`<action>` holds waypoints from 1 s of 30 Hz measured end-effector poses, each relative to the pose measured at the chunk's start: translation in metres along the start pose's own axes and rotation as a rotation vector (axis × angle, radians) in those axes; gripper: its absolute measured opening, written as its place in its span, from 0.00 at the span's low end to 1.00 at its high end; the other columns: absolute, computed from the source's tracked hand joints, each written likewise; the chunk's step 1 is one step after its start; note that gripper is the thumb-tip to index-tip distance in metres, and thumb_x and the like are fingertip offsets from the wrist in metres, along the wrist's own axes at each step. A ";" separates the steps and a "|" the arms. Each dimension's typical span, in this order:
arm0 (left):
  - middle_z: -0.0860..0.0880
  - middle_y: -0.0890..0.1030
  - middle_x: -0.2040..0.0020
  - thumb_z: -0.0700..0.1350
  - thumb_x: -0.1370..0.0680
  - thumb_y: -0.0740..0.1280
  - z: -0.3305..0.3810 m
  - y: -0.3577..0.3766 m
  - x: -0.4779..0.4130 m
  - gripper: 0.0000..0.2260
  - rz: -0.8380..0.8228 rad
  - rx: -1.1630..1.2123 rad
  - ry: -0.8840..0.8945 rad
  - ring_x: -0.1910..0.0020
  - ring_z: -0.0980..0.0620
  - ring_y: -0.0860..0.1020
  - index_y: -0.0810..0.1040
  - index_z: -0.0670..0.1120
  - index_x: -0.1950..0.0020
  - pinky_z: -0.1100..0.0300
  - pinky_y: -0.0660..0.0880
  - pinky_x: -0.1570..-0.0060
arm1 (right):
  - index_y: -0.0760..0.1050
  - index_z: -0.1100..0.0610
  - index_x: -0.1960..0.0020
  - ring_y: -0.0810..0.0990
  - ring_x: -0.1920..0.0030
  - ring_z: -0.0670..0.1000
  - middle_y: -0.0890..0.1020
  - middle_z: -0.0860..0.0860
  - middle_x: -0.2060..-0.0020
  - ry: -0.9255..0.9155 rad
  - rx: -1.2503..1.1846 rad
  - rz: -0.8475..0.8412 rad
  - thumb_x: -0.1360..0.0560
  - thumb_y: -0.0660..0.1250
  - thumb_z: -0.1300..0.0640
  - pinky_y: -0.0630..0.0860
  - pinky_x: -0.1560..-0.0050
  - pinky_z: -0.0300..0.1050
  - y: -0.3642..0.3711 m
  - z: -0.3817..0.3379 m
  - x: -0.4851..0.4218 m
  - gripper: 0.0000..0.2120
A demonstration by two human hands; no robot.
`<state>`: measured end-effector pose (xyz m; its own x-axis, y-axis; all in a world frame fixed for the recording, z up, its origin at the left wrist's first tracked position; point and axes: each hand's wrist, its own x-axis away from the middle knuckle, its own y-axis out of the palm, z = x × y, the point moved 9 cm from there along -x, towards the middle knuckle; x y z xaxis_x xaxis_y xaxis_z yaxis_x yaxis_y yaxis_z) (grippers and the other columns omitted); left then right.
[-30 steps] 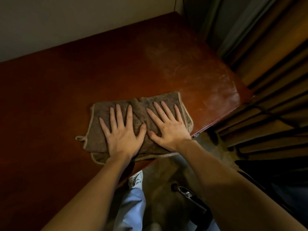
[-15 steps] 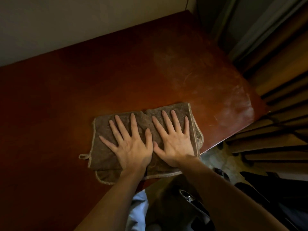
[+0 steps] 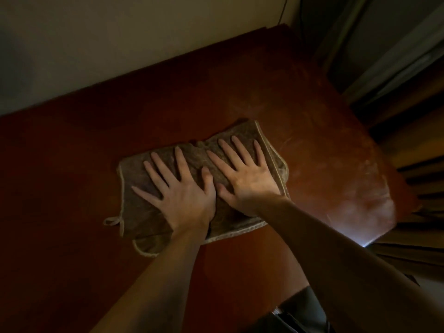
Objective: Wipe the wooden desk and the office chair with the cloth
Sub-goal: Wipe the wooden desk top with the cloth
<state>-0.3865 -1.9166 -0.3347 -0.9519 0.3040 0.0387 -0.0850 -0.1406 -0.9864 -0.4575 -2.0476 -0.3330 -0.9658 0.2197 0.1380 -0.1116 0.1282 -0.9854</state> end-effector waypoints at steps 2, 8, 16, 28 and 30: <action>0.39 0.48 0.16 0.66 0.19 0.46 0.006 -0.001 -0.019 0.34 0.008 -0.003 -0.009 0.17 0.38 0.44 0.51 0.52 0.16 0.23 0.43 0.28 | 0.43 0.43 0.16 0.40 0.17 0.56 0.46 0.51 0.16 -0.024 0.019 0.004 0.19 0.49 0.35 0.42 0.21 0.69 -0.004 0.007 -0.020 0.35; 0.38 0.50 0.17 0.65 0.18 0.49 0.021 -0.003 -0.071 0.33 0.049 0.026 -0.045 0.17 0.37 0.46 0.53 0.52 0.16 0.24 0.43 0.27 | 0.45 0.44 0.16 0.40 0.17 0.56 0.47 0.51 0.16 -0.074 0.019 -0.002 0.20 0.47 0.36 0.41 0.21 0.69 -0.015 0.026 -0.080 0.35; 0.38 0.49 0.16 0.65 0.19 0.45 0.043 -0.005 -0.135 0.34 0.050 0.008 -0.049 0.17 0.37 0.46 0.51 0.52 0.16 0.24 0.43 0.27 | 0.42 0.43 0.16 0.39 0.17 0.55 0.45 0.50 0.16 -0.080 0.040 -0.009 0.19 0.48 0.37 0.40 0.21 0.68 -0.026 0.048 -0.141 0.34; 0.38 0.48 0.16 0.65 0.20 0.42 0.067 -0.005 -0.206 0.34 0.053 -0.012 -0.059 0.17 0.37 0.46 0.50 0.53 0.16 0.24 0.43 0.27 | 0.43 0.43 0.16 0.39 0.17 0.55 0.44 0.49 0.16 -0.084 0.049 -0.024 0.19 0.49 0.37 0.38 0.20 0.67 -0.042 0.076 -0.210 0.34; 0.38 0.48 0.16 0.65 0.19 0.41 0.071 -0.003 -0.216 0.34 0.050 -0.015 -0.056 0.17 0.37 0.45 0.50 0.52 0.15 0.24 0.43 0.27 | 0.44 0.43 0.16 0.40 0.17 0.54 0.45 0.49 0.16 -0.095 0.037 -0.005 0.19 0.50 0.38 0.38 0.20 0.66 -0.046 0.081 -0.221 0.34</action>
<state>-0.2015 -2.0491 -0.3286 -0.9699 0.2436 -0.0026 -0.0325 -0.1401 -0.9896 -0.2578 -2.1802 -0.3263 -0.9828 0.1265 0.1345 -0.1232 0.0934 -0.9880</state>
